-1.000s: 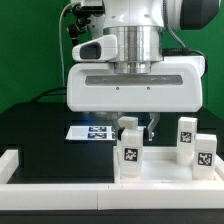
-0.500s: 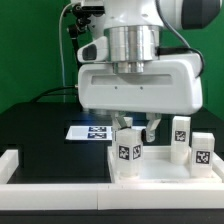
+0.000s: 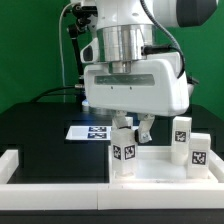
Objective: Assemble square table
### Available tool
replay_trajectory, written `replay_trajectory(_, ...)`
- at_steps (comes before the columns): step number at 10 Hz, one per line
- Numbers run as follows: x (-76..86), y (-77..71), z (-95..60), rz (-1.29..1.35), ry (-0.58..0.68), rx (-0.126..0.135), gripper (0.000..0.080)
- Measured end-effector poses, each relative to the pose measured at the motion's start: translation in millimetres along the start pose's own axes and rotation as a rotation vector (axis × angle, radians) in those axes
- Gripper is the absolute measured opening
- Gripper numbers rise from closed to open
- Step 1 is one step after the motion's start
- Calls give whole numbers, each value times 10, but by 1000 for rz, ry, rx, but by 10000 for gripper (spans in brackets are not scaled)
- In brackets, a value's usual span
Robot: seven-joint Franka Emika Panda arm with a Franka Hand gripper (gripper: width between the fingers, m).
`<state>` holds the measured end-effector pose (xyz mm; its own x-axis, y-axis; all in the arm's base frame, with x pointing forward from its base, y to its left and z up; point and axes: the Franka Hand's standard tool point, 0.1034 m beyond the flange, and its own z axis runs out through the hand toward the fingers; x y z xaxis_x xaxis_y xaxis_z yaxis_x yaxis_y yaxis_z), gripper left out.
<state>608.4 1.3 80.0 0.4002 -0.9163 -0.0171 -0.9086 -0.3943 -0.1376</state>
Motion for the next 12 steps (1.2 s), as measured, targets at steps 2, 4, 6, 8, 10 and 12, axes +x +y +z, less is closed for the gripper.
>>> replay_trajectory(2, -76, -100, 18, 417, 1, 51, 288)
replay_trajectory(4, -15, -123, 15, 511, 0, 87, 288)
replay_trajectory(6, -24, -125, 18, 477, 2, 86, 289)
replay_trajectory(8, -76, -143, 25, 294, 28, 65, 500)
replay_trajectory(10, -72, -144, 25, 136, 46, 51, 639)
replay_trajectory(12, -65, -141, 25, -8, 51, 47, 648)
